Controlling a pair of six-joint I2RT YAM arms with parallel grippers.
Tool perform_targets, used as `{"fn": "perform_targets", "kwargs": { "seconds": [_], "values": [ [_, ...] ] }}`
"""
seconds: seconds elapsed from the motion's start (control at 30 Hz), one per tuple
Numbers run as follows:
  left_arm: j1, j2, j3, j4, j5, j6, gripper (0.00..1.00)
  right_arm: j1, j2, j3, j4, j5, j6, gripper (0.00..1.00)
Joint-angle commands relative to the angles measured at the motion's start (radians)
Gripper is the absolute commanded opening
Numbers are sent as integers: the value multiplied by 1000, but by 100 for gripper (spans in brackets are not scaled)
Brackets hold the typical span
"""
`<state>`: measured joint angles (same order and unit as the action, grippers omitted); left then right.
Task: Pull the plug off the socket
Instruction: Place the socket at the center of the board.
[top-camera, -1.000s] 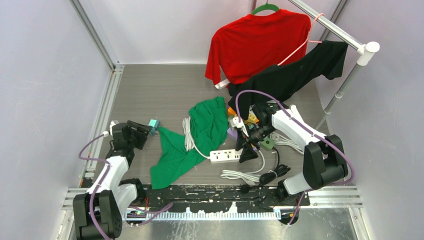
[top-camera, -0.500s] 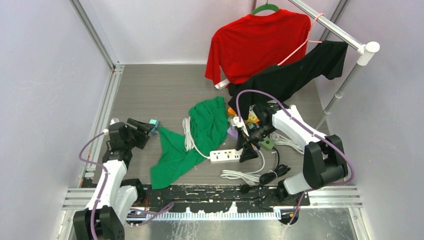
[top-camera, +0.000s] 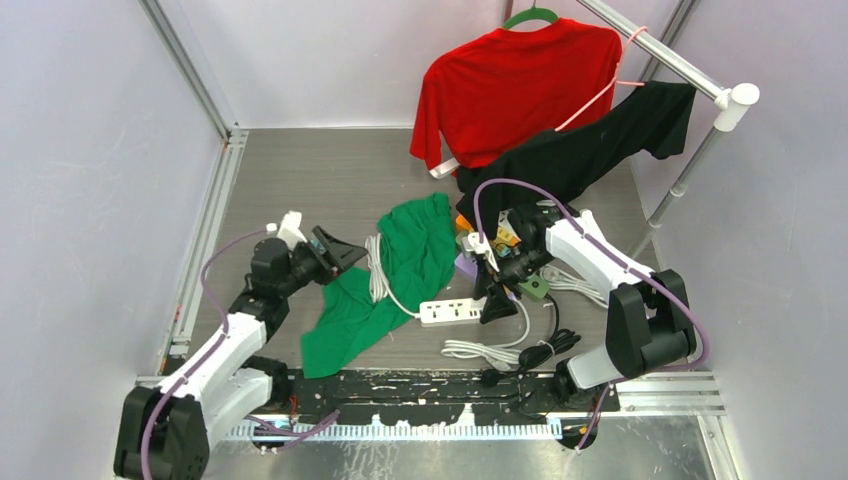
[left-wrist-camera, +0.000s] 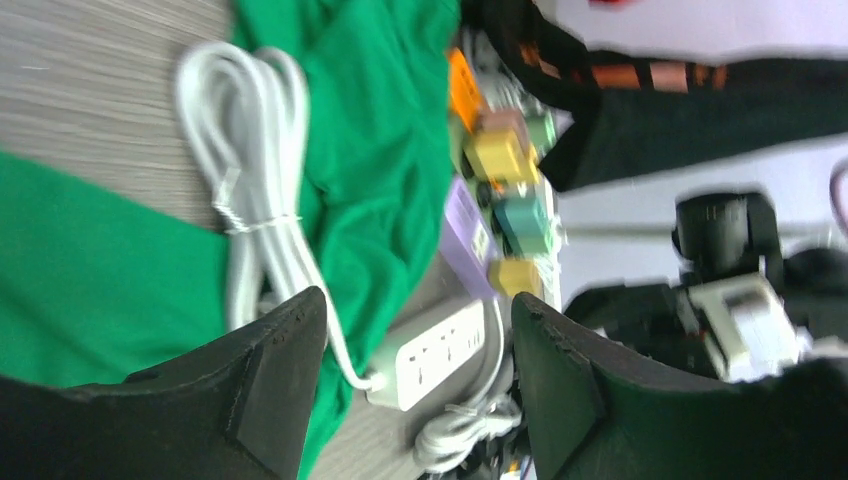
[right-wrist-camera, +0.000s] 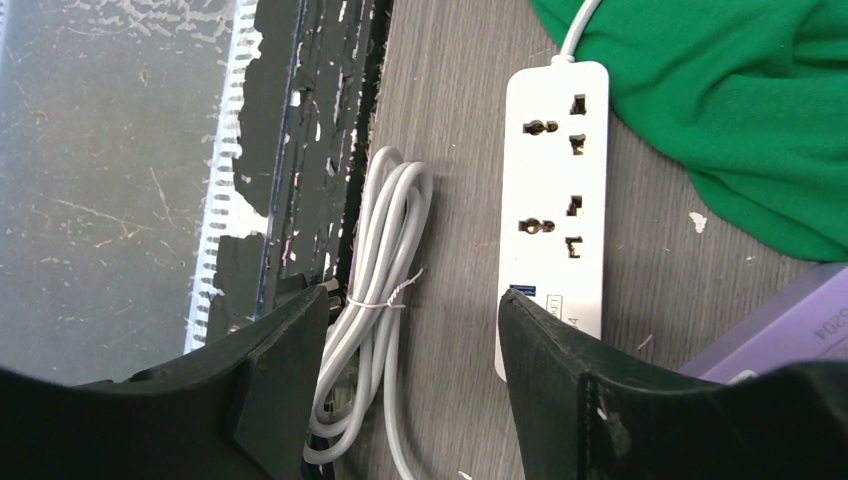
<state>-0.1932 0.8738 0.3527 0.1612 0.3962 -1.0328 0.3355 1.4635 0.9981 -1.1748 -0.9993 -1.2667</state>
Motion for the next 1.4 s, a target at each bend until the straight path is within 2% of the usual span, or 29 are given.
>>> {"fn": "perform_targets", "kwargs": {
  "seconds": [0.0, 0.1, 0.23, 0.33, 0.47, 0.67, 0.8, 0.87, 1.0, 1.37],
  "values": [
    [-103, 75, 3, 317, 143, 85, 68, -12, -32, 6, -6, -9, -19, 68],
    [-191, 140, 22, 390, 203, 153, 69, -13, -34, 7, -8, -11, -22, 68],
    [-344, 209, 64, 385, 215, 332, 69, -18, -36, 8, -10, -11, -26, 68],
    [-452, 238, 81, 348, 164, 501, 70, -21, -38, 7, -14, -13, -28, 68],
    [-566, 264, 87, 308, 83, 729, 77, -26, -40, 8, -17, -16, -32, 68],
    [-662, 311, 103, 253, 26, 1039, 85, -27, -40, 6, -20, -15, -37, 68],
    [-665, 374, 128, 234, 44, 1113, 87, -27, -41, 6, -20, -16, -39, 68],
    [-664, 415, 145, 234, 49, 1124, 91, -27, -41, 5, -22, -18, -41, 68],
    [-672, 482, 172, 236, 49, 1154, 92, -29, -42, 4, -22, -18, -43, 68],
    [-724, 645, 235, 232, -60, 1263, 92, -29, -42, 4, -28, -19, -51, 68]
  ]
}}
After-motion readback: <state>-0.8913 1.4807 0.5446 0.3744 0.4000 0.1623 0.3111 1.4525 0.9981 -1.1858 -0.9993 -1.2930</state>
